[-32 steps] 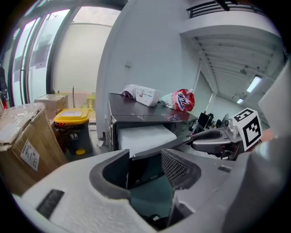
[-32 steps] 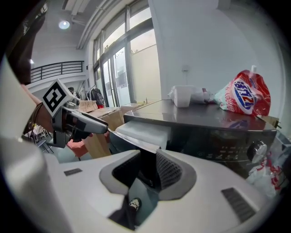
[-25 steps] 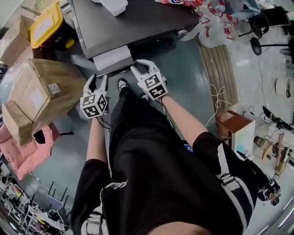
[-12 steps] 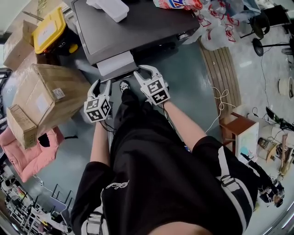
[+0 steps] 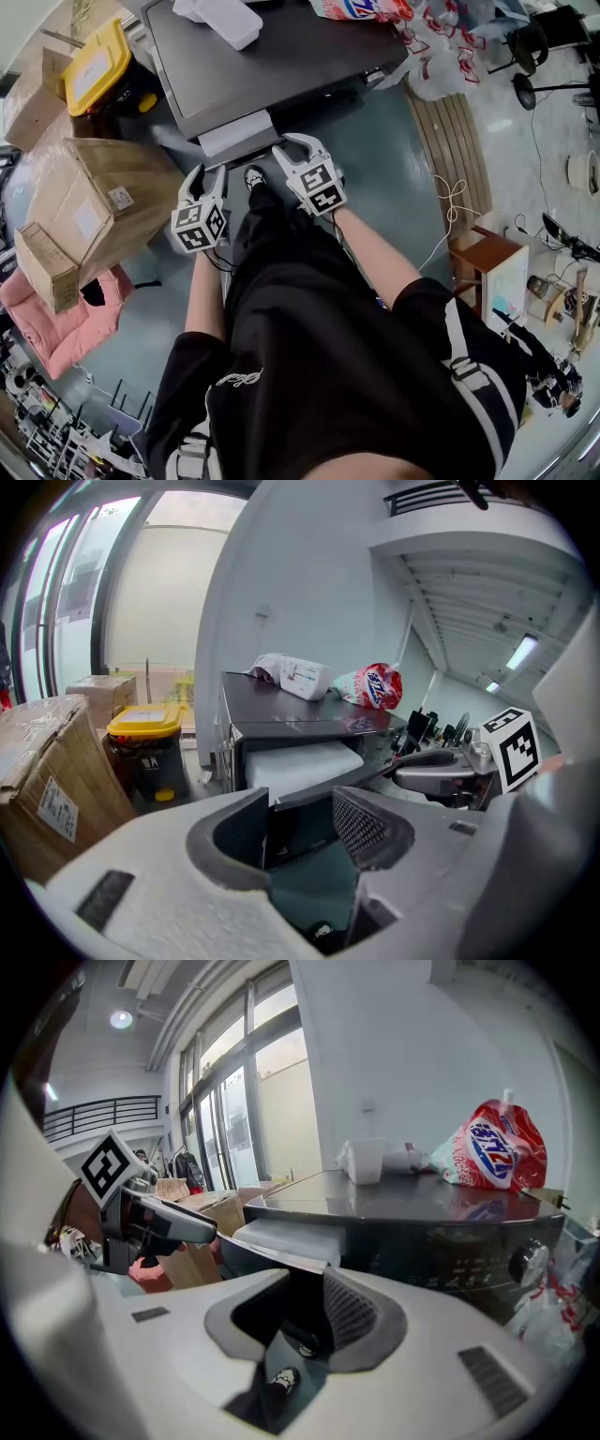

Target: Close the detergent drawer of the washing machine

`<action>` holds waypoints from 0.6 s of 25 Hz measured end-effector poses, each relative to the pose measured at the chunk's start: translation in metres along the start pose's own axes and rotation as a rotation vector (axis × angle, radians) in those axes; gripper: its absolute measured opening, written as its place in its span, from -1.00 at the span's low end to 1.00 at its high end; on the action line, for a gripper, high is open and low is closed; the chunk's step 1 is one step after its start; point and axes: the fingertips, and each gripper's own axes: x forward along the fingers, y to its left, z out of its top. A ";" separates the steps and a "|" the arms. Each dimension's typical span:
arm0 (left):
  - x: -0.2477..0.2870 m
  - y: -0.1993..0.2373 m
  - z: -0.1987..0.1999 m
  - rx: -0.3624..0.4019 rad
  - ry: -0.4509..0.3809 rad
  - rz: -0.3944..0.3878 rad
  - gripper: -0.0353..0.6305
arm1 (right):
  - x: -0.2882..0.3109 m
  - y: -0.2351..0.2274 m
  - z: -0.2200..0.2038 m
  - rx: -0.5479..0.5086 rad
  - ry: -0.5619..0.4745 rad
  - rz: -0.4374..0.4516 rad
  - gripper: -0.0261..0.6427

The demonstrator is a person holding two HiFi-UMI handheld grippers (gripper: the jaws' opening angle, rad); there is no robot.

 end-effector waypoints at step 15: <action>0.009 0.007 0.010 -0.004 -0.010 -0.011 -0.24 | 0.010 -0.006 0.009 -0.004 0.003 -0.014 -0.59</action>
